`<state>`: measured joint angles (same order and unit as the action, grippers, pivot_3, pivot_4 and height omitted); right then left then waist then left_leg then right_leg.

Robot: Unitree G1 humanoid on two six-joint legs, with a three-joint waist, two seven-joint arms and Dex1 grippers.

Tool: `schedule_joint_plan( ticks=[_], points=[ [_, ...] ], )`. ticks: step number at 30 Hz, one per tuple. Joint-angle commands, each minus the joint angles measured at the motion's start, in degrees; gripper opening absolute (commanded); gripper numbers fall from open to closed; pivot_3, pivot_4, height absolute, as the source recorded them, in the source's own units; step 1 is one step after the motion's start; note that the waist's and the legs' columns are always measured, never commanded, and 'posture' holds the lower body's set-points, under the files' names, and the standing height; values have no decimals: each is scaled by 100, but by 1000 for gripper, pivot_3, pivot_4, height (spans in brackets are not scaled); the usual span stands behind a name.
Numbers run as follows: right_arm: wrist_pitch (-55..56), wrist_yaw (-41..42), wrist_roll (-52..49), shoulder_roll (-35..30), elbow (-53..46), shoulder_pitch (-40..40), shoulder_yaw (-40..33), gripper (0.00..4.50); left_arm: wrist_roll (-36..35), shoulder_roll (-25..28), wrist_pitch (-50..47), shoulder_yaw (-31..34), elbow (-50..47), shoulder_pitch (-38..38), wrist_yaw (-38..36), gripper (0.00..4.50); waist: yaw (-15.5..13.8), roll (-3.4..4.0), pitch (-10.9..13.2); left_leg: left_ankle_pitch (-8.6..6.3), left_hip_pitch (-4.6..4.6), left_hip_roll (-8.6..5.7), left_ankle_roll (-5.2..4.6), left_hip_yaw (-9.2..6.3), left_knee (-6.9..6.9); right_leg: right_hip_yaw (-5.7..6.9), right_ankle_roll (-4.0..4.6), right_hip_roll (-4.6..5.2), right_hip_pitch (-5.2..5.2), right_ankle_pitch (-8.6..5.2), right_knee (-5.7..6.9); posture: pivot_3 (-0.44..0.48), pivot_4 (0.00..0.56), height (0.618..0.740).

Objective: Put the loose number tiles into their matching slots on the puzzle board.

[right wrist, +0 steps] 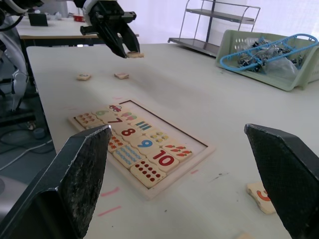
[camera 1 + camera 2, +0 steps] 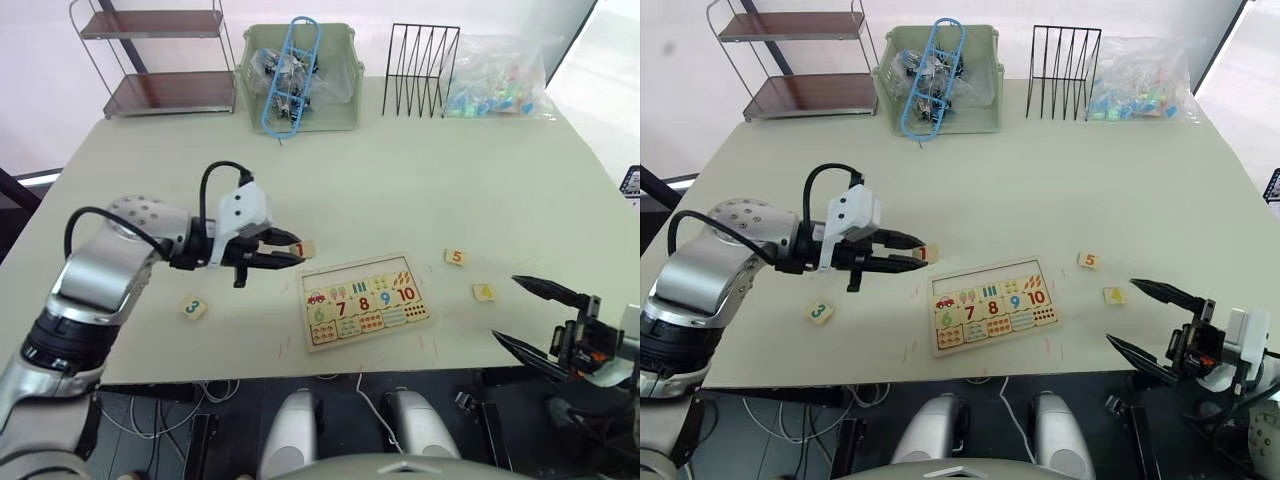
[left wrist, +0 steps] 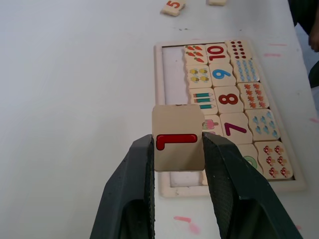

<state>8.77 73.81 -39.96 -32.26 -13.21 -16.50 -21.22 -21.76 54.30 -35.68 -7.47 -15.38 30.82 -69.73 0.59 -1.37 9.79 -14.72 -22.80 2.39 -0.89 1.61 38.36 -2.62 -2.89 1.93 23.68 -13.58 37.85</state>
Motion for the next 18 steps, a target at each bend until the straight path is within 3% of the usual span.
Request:
schedule_joint_plan(
  ticks=[1, 18],
  points=[
    [-25, -119, -78, 13, -254, 73, 22, 4500, 27, 61, -442, -202, -283, 315, 21, 920, 1, 0, 0, 0, 0, 0, 0, 0, 0, 0, 0, 0, 0, 0, 0, 0, 150, 740],
    [44, -166, -75, 47, -254, -54, 53, 4500, 819, 409, -1798, -1823, -733, 1252, -60, 920, 2, 0, 0, 0, -3, -1, 0, -10, 1, 3, 0, -4, 0, -2, 1, 0, 150, 740]
  ],
)
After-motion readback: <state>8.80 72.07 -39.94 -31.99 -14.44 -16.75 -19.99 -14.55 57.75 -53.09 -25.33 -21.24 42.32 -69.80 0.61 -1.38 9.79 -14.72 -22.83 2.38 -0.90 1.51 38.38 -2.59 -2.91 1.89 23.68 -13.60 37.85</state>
